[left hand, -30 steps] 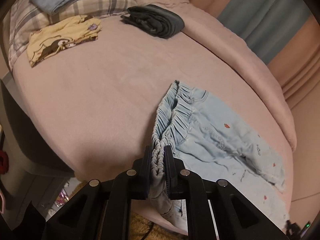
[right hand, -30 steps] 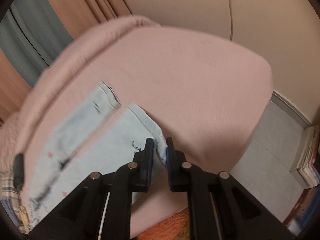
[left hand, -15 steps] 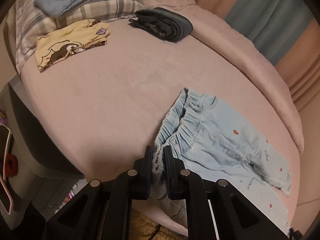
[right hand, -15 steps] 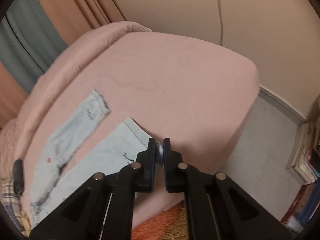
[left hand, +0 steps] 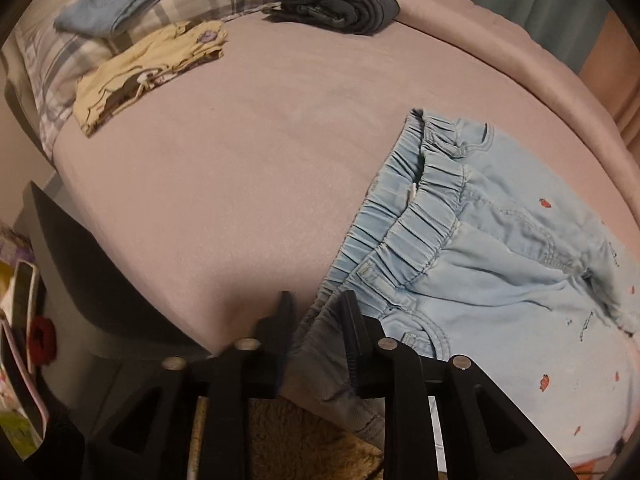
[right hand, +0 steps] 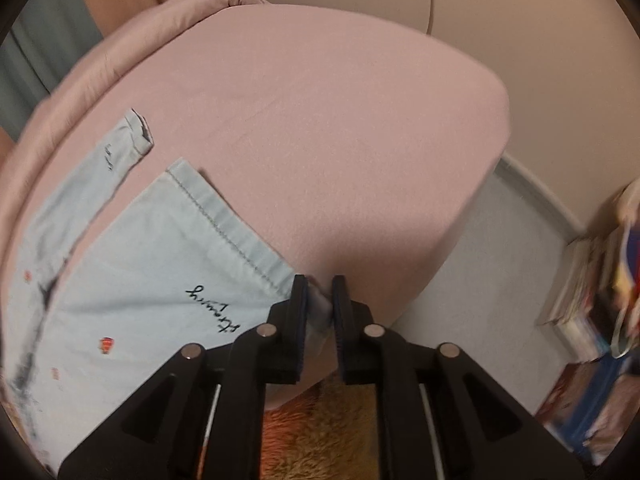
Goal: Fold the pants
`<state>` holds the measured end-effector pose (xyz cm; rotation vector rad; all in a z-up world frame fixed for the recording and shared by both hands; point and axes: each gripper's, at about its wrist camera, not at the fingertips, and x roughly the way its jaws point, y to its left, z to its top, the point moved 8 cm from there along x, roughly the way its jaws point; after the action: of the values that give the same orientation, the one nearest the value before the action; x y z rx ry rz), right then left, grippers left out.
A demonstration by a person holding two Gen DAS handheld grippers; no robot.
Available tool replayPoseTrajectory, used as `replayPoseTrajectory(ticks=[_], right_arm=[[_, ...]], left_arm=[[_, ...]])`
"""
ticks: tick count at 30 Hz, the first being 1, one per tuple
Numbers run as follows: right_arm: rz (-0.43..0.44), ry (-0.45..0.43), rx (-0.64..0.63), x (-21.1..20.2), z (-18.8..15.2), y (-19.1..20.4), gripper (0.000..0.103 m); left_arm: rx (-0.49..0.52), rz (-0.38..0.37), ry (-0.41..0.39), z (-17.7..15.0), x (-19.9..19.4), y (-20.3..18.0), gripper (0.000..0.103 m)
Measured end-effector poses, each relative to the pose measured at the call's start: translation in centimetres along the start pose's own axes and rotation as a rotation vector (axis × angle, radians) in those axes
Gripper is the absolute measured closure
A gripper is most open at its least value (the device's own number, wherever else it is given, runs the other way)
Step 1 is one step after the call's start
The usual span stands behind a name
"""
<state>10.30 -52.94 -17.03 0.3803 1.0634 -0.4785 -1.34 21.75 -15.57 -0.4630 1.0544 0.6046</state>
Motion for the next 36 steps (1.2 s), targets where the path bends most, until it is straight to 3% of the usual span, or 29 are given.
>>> replayPoseTrajectory(ticks=[1,3,4,6,9,13,17,20,22,25,28,33,36], right_arm=[[-0.033,-0.017,-0.002,-0.6,0.5,-0.3,0.075],[-0.044,-0.064,0.001,-2.5,1.4,-0.4,0.074],[-0.024,-0.08,0.0,-3.5,1.7,-0.3,0.066],[0.026,-0.111,-0.015,-5.1,1.8,0.8,0.05],[0.092,-0.099,-0.067,-5.2,0.8,3.3,0.046],[0.146,0.078,-0.108,0.5,-2.5,5.7,0.039],[0.049,0.048,-0.178,-0.4,-1.8,7.0,0.037],[0.152,-0.031,-0.161,-3.8,1.2,9.8,0.037],[0.275,-0.065,-0.145,-6.0,3.2,13.3,0.034],[0.493,-0.009,-0.052,-7.4,4.6,19.1,0.028],[0.596,0.079,-0.018,-6.7,5.5,25.5,0.028],[0.458,0.152,-0.101,-1.0,7.1,35.0,0.029],[0.293,0.168,-0.131,3.4,7.7,36.2,0.03]], left_arm=[[0.011,0.006,0.003,0.0,-0.3,0.0,0.073],[0.018,0.015,0.004,0.3,-1.4,0.4,0.07],[0.007,0.021,-0.014,0.5,-2.4,0.7,0.068],[-0.03,0.009,-0.05,0.9,-3.7,0.9,0.049],[-0.075,-0.1,-0.092,1.2,-5.3,-0.7,0.029],[0.005,-0.241,-0.055,1.1,-4.9,-4.6,0.028],[0.06,-0.318,0.019,-0.9,-3.9,-8.3,0.028],[0.082,-0.353,0.056,-2.1,-3.0,-10.3,0.028],[0.093,-0.355,0.081,-2.7,-2.3,-11.1,0.028],[0.067,-0.343,0.108,-3.4,-0.8,-11.3,0.028],[0.062,-0.328,0.078,-3.6,-0.8,-11.2,0.028],[0.099,-0.282,0.048,-4.0,-1.0,-11.6,0.025],[0.078,-0.295,0.034,-3.9,-0.9,-11.5,0.023]])
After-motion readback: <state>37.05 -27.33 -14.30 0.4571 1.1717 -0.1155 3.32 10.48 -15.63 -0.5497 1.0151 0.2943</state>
